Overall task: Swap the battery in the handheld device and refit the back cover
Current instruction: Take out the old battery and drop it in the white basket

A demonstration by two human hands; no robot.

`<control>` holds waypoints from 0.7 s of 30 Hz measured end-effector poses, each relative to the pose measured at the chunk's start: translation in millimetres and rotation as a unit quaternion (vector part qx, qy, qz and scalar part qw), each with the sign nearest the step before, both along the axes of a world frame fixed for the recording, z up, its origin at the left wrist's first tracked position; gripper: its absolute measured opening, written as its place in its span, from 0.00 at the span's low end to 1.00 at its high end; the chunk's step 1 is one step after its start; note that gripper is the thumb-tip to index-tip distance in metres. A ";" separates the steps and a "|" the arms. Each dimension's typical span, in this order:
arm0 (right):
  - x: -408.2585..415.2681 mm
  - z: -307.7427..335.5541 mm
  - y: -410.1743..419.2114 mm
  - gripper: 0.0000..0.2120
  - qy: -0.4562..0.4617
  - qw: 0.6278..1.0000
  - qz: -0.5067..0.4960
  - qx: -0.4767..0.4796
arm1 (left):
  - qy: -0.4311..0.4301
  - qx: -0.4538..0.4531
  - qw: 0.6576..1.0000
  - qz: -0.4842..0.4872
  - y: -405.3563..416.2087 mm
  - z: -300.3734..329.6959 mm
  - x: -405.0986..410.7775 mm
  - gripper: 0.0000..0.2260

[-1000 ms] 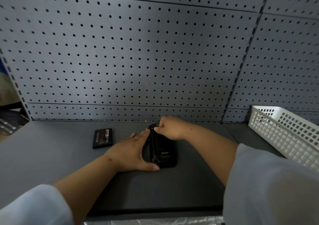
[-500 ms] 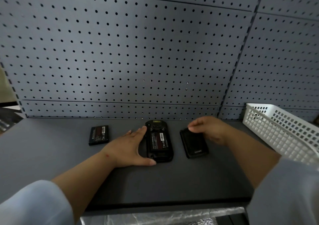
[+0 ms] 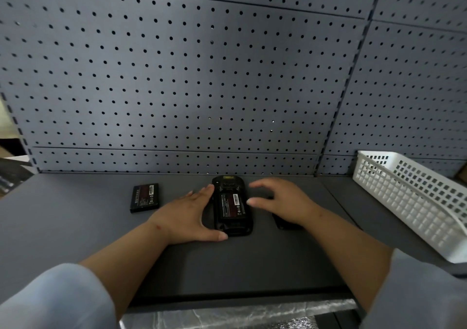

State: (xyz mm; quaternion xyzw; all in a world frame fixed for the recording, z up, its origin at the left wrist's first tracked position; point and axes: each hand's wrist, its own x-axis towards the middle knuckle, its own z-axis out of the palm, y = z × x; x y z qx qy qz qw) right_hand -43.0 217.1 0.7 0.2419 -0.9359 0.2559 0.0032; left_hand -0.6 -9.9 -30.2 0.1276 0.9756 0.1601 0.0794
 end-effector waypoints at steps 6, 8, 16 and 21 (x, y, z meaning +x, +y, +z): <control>7.8 8.2 -26.8 0.29 -0.049 0.991 0.094 0.085 | -0.006 -0.006 1.000 0.004 -0.4 -2.0 -1.0 0.64; 7.4 11.2 -27.9 0.30 -0.038 0.987 0.100 0.118 | -0.010 -0.008 1.000 0.005 -0.7 -1.8 -0.8 0.64; 16.0 12.7 -29.6 0.27 0.068 0.950 0.152 0.264 | 0.004 -0.004 1.000 -0.006 2.1 2.0 1.7 0.59; 21.3 9.0 -25.6 0.23 0.155 0.934 0.161 0.279 | 0.005 -0.009 1.000 -0.012 2.1 3.7 3.8 0.57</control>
